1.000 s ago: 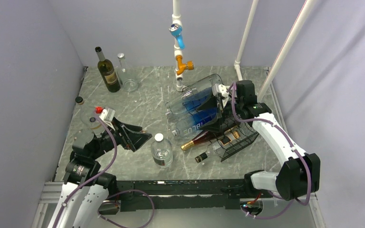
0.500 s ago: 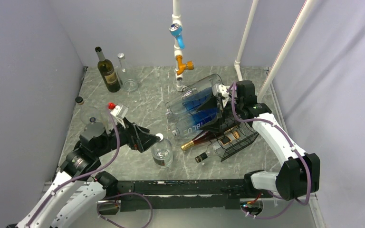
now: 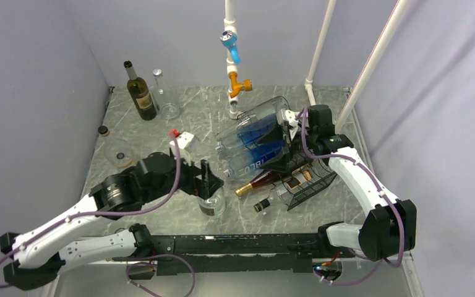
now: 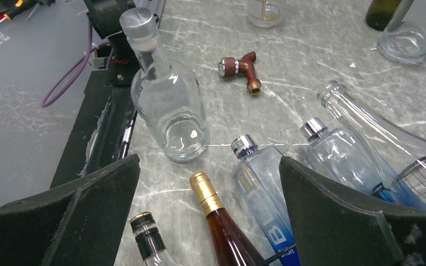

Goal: Take the wine bottle off the wine rack
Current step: Pick up the wine bottle from the center of the board.

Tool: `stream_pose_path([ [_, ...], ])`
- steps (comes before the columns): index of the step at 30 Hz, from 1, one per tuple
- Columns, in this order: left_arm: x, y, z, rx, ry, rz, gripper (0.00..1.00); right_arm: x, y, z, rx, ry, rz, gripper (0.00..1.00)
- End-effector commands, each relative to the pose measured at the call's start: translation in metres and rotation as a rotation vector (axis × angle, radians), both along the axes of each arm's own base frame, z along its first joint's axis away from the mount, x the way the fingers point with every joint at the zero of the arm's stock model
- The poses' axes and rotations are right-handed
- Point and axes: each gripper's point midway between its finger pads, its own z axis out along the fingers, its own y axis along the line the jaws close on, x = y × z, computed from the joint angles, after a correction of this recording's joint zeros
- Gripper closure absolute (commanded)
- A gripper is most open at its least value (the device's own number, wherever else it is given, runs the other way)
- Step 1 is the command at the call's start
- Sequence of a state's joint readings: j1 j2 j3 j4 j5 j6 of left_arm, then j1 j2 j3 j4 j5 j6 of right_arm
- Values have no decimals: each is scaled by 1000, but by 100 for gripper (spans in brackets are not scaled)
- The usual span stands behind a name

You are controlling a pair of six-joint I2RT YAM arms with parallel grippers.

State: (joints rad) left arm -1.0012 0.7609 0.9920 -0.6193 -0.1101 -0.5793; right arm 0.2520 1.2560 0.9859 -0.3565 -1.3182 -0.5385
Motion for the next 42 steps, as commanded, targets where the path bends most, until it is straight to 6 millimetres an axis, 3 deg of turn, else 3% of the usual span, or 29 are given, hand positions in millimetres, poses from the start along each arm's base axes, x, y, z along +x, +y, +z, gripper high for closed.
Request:
stream_pose_path([
  [1, 16, 8, -4, 176, -50, 124, 1, -3, 0, 7, 30, -41, 28, 0],
  [13, 23, 1, -33, 361, -47, 155, 1, -2, 0, 5, 27, -39, 27, 0],
  [42, 27, -3, -63, 445, -35, 152, 0, -1, -1, 1, 21, -33, 24, 0],
])
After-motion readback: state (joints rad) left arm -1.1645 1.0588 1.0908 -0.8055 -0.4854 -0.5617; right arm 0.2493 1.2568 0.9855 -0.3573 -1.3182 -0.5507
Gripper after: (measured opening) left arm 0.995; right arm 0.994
